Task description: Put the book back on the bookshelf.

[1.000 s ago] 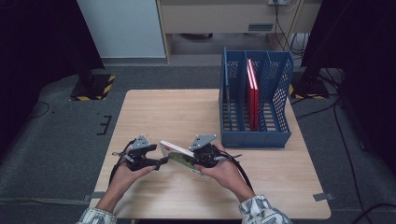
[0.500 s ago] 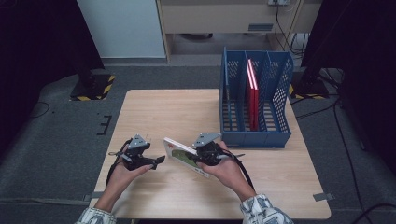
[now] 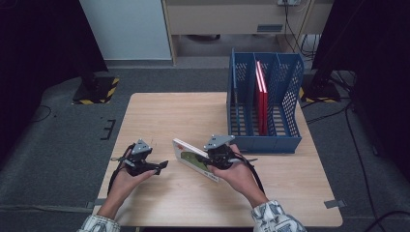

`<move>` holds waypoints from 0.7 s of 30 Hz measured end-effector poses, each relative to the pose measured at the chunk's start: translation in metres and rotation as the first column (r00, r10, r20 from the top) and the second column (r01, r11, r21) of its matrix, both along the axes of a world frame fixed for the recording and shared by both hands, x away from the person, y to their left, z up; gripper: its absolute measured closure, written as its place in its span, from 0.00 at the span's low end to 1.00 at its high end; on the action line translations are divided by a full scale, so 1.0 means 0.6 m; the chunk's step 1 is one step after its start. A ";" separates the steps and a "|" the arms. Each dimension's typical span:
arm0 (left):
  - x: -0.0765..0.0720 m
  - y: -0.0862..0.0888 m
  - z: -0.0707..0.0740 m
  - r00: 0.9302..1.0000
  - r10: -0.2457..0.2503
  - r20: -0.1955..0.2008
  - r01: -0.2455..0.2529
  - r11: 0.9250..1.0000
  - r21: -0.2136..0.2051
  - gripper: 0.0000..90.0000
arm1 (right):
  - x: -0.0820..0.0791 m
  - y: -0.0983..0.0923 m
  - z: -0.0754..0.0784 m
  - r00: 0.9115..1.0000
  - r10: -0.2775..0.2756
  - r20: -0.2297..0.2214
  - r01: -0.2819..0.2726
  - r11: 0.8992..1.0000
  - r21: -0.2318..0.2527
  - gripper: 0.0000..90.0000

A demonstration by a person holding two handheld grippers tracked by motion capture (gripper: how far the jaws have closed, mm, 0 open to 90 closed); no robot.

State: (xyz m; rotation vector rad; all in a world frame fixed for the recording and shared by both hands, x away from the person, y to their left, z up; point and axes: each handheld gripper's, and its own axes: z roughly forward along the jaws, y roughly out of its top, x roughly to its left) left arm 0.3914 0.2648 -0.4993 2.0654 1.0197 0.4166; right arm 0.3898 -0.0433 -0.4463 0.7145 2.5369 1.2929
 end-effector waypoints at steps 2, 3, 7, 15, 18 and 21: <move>0.000 0.002 -0.001 1.000 0.007 0.005 -0.007 1.000 0.014 0.10 | 0.000 -0.003 0.003 1.000 -0.008 0.001 0.008 1.000 0.003 0.85; 0.000 0.002 -0.001 1.000 0.011 0.005 -0.011 1.000 0.019 0.10 | 0.000 -0.004 0.005 1.000 -0.012 0.002 0.012 1.000 0.006 0.85; 0.002 0.004 -0.005 1.000 0.024 0.001 -0.024 0.999 0.045 0.08 | -0.001 -0.013 0.012 1.000 -0.030 0.008 0.030 0.999 0.020 0.85; 0.002 0.009 -0.005 0.999 0.037 0.009 -0.037 0.998 0.047 0.04 | -0.008 -0.029 0.031 0.999 -0.045 0.018 0.044 0.998 0.037 0.85; 0.003 0.011 -0.006 0.999 0.047 0.005 -0.047 0.998 0.044 0.04 | -0.009 -0.036 0.037 0.998 -0.049 0.025 0.048 0.998 0.043 0.85; 0.003 0.011 -0.007 0.999 0.052 0.008 -0.052 0.997 0.049 0.04 | -0.013 -0.045 0.042 0.998 -0.058 0.033 0.056 0.997 0.051 0.85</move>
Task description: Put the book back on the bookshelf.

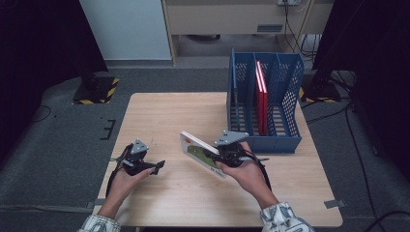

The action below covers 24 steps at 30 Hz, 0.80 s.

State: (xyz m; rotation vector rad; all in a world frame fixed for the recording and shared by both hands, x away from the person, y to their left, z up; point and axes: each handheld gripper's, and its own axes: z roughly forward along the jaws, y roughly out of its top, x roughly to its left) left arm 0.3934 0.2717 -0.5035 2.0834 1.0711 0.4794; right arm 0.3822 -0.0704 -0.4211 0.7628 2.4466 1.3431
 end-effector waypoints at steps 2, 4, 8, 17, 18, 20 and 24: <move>0.000 -0.002 0.000 1.000 -0.003 0.000 0.003 1.000 0.011 0.04 | -0.003 -0.007 0.004 1.000 -0.002 0.006 0.002 1.000 0.002 0.85; -0.001 -0.003 -0.001 1.000 -0.005 0.000 0.005 1.000 0.020 0.04 | -0.008 -0.014 0.006 1.000 -0.005 0.011 0.005 1.000 0.009 0.85; 0.000 -0.004 -0.004 1.000 -0.005 -0.005 0.005 0.999 0.032 0.04 | -0.016 -0.028 0.009 1.000 -0.009 0.015 0.009 1.000 0.015 0.85; 0.001 0.000 -0.005 1.000 0.010 -0.005 -0.010 1.000 0.030 0.05 | -0.028 -0.069 0.011 0.999 -0.044 0.013 0.043 0.999 0.026 0.85; 0.001 0.000 -0.005 1.000 0.011 -0.005 -0.011 0.999 0.030 0.05 | -0.030 -0.075 0.011 0.999 -0.047 0.013 0.046 0.999 0.027 0.85; 0.001 0.001 -0.006 1.000 0.012 -0.005 -0.012 0.999 0.032 0.05 | -0.034 -0.085 0.010 0.998 -0.058 0.012 0.057 0.998 0.028 0.85; 0.002 0.001 -0.007 1.000 0.015 -0.007 -0.015 0.999 0.038 0.05 | -0.037 -0.106 0.010 0.997 -0.081 0.013 0.080 0.996 0.029 0.85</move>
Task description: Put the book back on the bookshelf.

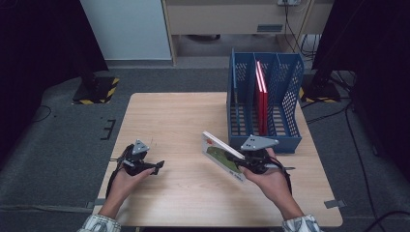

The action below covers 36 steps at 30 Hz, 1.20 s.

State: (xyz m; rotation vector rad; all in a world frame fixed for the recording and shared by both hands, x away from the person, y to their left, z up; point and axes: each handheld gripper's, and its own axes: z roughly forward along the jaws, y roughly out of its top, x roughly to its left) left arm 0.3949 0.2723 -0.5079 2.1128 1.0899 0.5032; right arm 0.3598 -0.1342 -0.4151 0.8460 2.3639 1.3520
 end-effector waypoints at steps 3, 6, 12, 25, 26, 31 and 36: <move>0.000 0.000 -0.001 1.000 0.002 -0.001 -0.002 1.000 0.000 0.05 | -0.001 -0.013 0.002 1.000 -0.014 0.001 0.014 1.000 0.008 0.85; 0.000 0.000 -0.001 1.000 0.001 -0.002 -0.001 1.000 0.003 0.05 | -0.003 -0.024 0.004 1.000 -0.023 0.004 0.023 1.000 0.014 0.85; 0.002 0.001 -0.004 1.000 0.006 -0.007 -0.006 1.000 0.005 0.05 | -0.008 -0.045 0.011 0.999 -0.044 0.005 0.044 0.999 0.022 0.85; 0.004 0.004 -0.004 1.000 0.011 -0.004 -0.011 1.000 0.014 0.05 | -0.020 -0.090 0.024 0.996 -0.089 0.008 0.089 0.995 0.036 0.85; 0.004 0.004 -0.004 1.000 0.011 -0.003 -0.011 1.000 0.015 0.05 | -0.022 -0.093 0.025 0.996 -0.093 0.010 0.093 0.995 0.037 0.85; 0.004 0.003 -0.005 1.000 0.011 -0.003 -0.011 1.000 0.018 0.05 | -0.029 -0.113 0.029 0.993 -0.120 0.013 0.119 0.992 0.048 0.85; 0.005 0.004 -0.004 1.000 0.012 -0.002 -0.012 1.000 0.025 0.05 | -0.031 -0.131 0.033 0.989 -0.145 0.012 0.144 0.988 0.063 0.85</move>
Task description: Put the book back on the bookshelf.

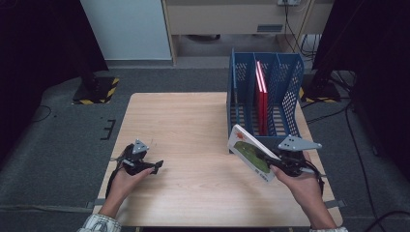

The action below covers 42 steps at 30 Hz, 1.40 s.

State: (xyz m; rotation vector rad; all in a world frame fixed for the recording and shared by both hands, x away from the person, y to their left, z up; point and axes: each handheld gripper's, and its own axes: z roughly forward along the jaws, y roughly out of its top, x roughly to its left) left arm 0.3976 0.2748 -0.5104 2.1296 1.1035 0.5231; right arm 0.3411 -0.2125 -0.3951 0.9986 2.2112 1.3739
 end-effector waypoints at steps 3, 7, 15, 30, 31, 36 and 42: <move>0.001 0.000 0.000 1.000 0.004 0.001 -0.004 1.000 -0.001 0.05 | -0.001 -0.009 0.006 1.000 -0.012 0.002 0.012 1.000 0.008 0.85; 0.002 0.000 0.000 1.000 0.003 0.002 -0.003 1.000 0.003 0.05 | -0.003 -0.023 0.017 0.999 -0.031 0.012 0.031 0.999 0.016 0.85; 0.003 -0.001 0.000 1.000 0.003 0.000 -0.003 1.000 0.013 0.05 | -0.005 -0.044 0.034 0.998 -0.064 0.023 0.064 0.998 0.022 0.85; 0.003 -0.004 0.000 1.000 0.002 0.004 -0.002 1.000 0.025 0.06 | -0.006 -0.067 0.057 0.993 -0.112 0.034 0.111 0.993 0.025 0.85; 0.003 -0.004 0.000 1.000 0.002 0.003 -0.002 1.000 0.026 0.06 | -0.006 -0.069 0.059 0.993 -0.113 0.035 0.113 0.993 0.024 0.85; 0.004 -0.005 0.000 1.000 0.001 0.004 -0.001 1.000 0.024 0.06 | -0.005 -0.079 0.067 0.991 -0.131 0.039 0.130 0.991 0.027 0.85; 0.004 -0.007 -0.001 1.000 -0.003 0.002 0.003 1.000 0.029 0.06 | 0.000 -0.089 0.073 0.987 -0.159 0.037 0.158 0.987 0.024 0.85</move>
